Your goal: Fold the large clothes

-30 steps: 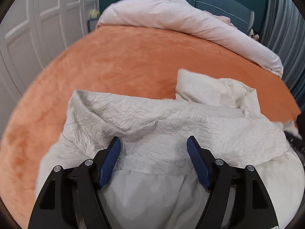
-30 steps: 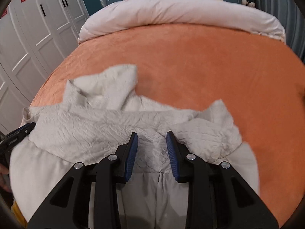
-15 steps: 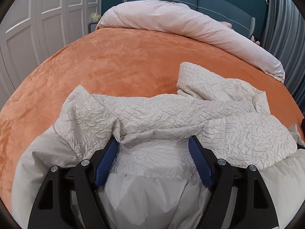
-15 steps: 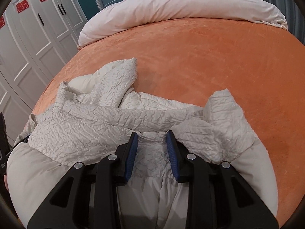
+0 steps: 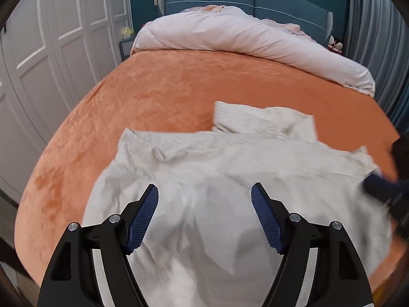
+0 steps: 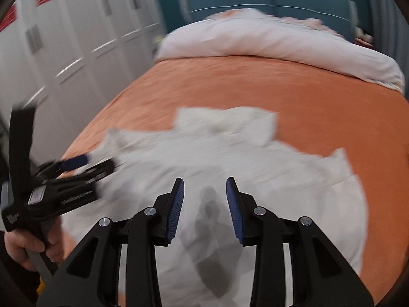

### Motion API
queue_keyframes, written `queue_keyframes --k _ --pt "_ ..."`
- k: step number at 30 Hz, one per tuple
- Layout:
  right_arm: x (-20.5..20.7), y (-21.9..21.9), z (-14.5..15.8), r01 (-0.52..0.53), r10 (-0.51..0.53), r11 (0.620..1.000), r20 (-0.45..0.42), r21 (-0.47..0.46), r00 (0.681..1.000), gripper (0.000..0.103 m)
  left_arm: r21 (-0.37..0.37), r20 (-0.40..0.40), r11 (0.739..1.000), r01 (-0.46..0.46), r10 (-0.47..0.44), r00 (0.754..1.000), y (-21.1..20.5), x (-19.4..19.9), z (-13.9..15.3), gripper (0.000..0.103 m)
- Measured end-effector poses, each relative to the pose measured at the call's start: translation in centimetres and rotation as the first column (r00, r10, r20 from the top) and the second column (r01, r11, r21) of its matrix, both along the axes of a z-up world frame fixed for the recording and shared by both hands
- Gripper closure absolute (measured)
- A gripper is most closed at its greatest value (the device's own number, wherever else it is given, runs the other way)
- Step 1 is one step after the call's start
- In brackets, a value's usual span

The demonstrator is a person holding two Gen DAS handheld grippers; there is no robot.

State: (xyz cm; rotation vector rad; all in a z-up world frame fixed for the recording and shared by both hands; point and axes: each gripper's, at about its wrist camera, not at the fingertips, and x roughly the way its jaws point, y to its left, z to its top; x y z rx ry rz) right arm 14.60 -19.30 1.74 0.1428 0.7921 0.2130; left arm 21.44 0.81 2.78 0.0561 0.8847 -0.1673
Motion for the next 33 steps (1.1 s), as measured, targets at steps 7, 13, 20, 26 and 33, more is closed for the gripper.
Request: queue_keyframes --k 7,13,20,26,33 --pt "-2.3 4.3 -3.6 -0.054 0.055 0.998 -0.108 0.011 0.993 0.070 0.034 -0.048 0.999 -0.026 0.028 0.998 -0.1 -3.1 -0.2 0.030" --pt "-3.3 1.1 -4.1 0.043 -0.048 0.998 -0.108 -0.044 0.993 0.072 0.076 -0.099 0.997 -0.026 0.034 0.995 0.6 -3.2 -2.7 0.029" --pt "-3.9 -7.4 -7.0 0.276 -0.280 0.960 -0.175 -0.048 0.944 0.073 0.092 -0.161 0.992 -0.091 0.106 0.981 4.8 -2.5 -8.7 0.025" --pt "-2.8 -8.4 -2.7 0.287 -0.283 0.958 -0.115 0.013 0.952 0.076 0.024 -0.095 0.993 -0.113 0.115 0.989 5.5 -1.4 -4.6 0.033" --pt "4.0 -10.0 -4.0 0.319 -0.329 0.942 -0.096 -0.104 0.940 0.077 0.063 -0.097 0.980 -0.191 0.197 0.976 7.6 5.6 -5.9 0.029"
